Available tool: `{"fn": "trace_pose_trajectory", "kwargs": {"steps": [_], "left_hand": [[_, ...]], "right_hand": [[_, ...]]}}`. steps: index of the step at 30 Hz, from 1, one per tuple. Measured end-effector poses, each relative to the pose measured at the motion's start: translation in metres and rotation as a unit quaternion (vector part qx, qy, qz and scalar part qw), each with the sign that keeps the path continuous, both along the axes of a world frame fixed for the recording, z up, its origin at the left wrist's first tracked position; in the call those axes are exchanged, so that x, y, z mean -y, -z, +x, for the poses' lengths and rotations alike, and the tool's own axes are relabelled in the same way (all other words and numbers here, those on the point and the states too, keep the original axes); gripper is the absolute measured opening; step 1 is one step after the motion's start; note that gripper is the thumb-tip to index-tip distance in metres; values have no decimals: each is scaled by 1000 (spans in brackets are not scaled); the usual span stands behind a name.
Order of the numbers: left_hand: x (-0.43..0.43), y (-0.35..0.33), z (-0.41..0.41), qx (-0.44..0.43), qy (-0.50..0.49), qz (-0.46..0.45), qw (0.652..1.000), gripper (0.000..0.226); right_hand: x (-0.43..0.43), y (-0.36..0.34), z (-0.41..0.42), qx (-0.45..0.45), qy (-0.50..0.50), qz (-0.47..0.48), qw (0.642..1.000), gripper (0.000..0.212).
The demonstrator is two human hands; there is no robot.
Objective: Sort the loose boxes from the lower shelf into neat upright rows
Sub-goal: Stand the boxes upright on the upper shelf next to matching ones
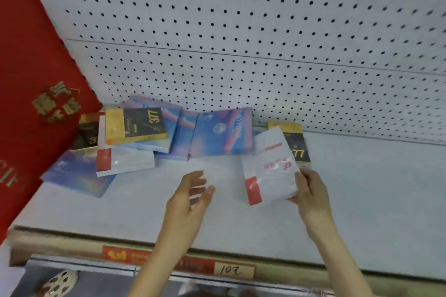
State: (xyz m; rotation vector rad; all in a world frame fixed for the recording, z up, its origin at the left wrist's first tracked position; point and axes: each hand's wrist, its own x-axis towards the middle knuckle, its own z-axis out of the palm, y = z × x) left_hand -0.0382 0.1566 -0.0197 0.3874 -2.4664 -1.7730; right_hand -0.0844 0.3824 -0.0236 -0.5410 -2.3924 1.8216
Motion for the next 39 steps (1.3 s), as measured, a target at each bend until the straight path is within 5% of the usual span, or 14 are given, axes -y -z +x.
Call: {"fn": "trace_pose_trajectory", "kwargs": {"steps": [6,12,15,18,21,24,28,39], "left_hand": [[-9,-7,-14,-11,98,0,995,45],[-8,-22,-20,-35,151,26,988,78],[2,-23,-15,24,201,94,975,58],[30,-21,-11,82,229,47,969,20],[69,-14,-3,155,252,15,955,17],[105,-17,8,155,137,70,976,19],[145,-26,15,102,-93,212,967,15],[162,-1,24,109,-138,184,967,12]], "right_hand": [[-22,-42,38,-74,-20,151,986,12],[-11,-76,52,-121,35,7,992,13],[20,-78,46,-71,-46,-11,996,10],[51,-67,29,-33,-104,-3,994,8],[84,-49,11,26,-161,-33,986,9],[112,-22,-12,105,-109,-196,969,22],[133,17,-36,169,0,-444,880,50],[184,46,-100,109,148,-413,892,48]]}}
